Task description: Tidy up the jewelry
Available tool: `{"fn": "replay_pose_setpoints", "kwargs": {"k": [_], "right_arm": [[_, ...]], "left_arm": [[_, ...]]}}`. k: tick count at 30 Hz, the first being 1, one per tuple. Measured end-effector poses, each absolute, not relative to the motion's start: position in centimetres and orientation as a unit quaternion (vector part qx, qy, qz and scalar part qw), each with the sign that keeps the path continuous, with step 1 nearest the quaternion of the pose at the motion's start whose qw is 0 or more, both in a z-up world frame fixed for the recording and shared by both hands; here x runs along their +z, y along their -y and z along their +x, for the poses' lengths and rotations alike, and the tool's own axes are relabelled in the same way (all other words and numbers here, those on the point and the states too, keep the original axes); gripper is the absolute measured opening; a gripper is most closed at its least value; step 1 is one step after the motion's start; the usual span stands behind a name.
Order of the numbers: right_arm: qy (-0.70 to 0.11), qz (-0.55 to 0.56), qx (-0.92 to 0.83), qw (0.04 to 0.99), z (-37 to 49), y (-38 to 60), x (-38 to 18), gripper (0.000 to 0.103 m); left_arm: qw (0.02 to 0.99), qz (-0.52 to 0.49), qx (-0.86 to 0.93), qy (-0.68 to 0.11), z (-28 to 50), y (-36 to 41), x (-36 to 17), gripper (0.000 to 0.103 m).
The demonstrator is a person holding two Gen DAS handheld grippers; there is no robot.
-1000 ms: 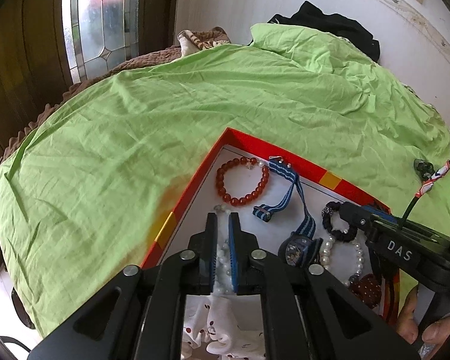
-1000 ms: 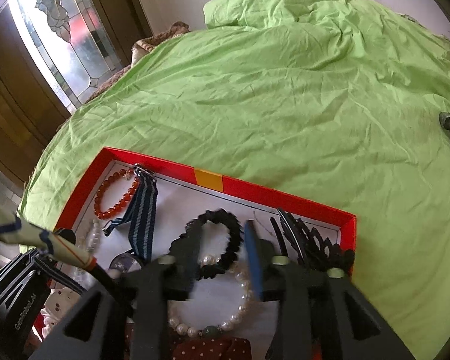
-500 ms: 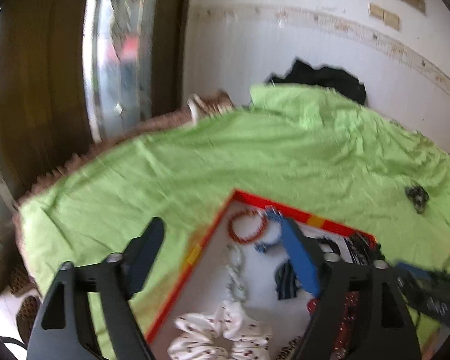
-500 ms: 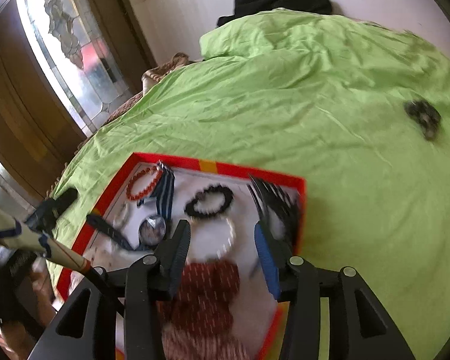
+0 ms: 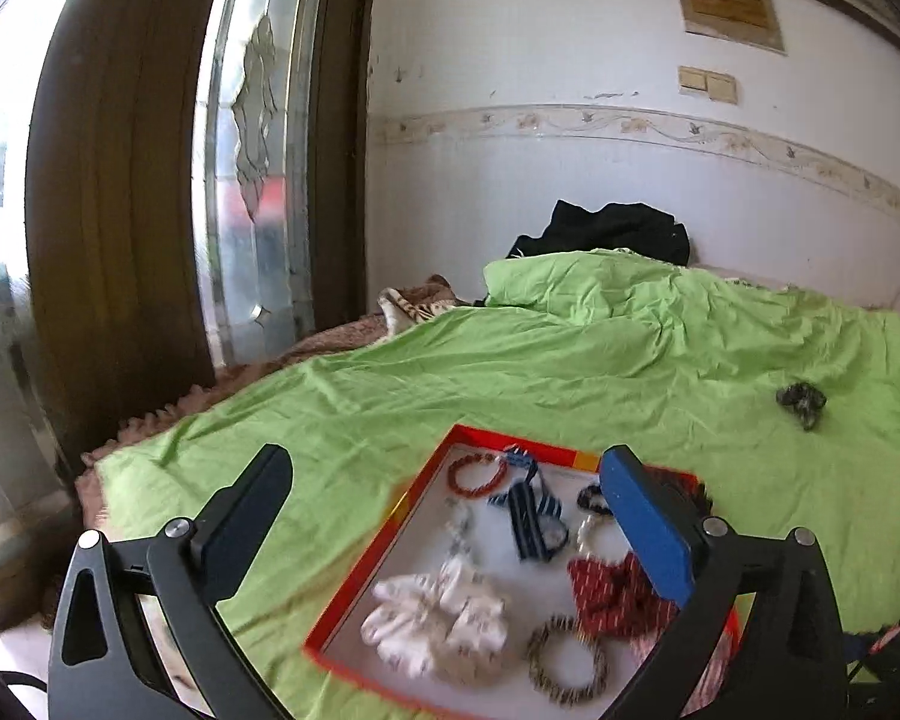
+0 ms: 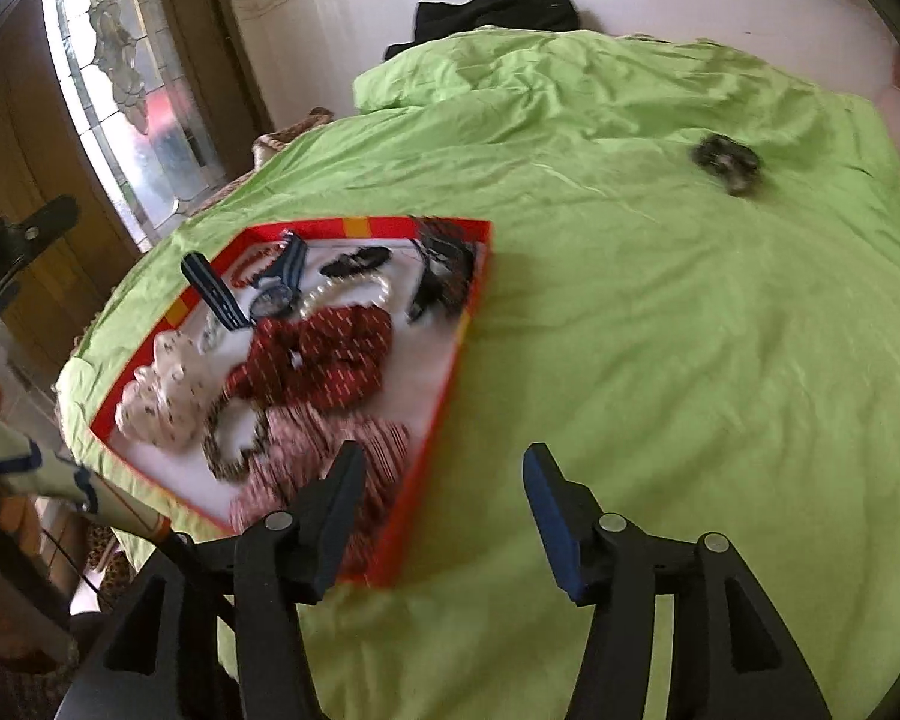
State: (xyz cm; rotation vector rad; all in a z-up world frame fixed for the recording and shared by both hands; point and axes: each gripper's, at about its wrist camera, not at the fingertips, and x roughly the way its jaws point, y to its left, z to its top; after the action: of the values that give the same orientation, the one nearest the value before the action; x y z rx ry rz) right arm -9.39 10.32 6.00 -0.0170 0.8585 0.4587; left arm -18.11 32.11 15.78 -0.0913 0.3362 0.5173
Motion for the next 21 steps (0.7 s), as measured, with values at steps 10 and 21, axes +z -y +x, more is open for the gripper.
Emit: {"fn": "replay_pose_setpoints", "kwargs": {"k": [10, 21], "right_arm": [[-0.403, -0.062, 0.190, 0.893, -14.3, -12.0, 5.4, 0.065], [-0.343, -0.081, 0.138, 0.925, -18.5, -11.4, 8.4, 0.087]], "left_arm": [[0.941, -0.005, 0.284, -0.185, -24.2, -29.8, 16.5, 0.103], [0.928, -0.054, 0.270, -0.253, -25.8, -31.6, 13.3, 0.103]]}}
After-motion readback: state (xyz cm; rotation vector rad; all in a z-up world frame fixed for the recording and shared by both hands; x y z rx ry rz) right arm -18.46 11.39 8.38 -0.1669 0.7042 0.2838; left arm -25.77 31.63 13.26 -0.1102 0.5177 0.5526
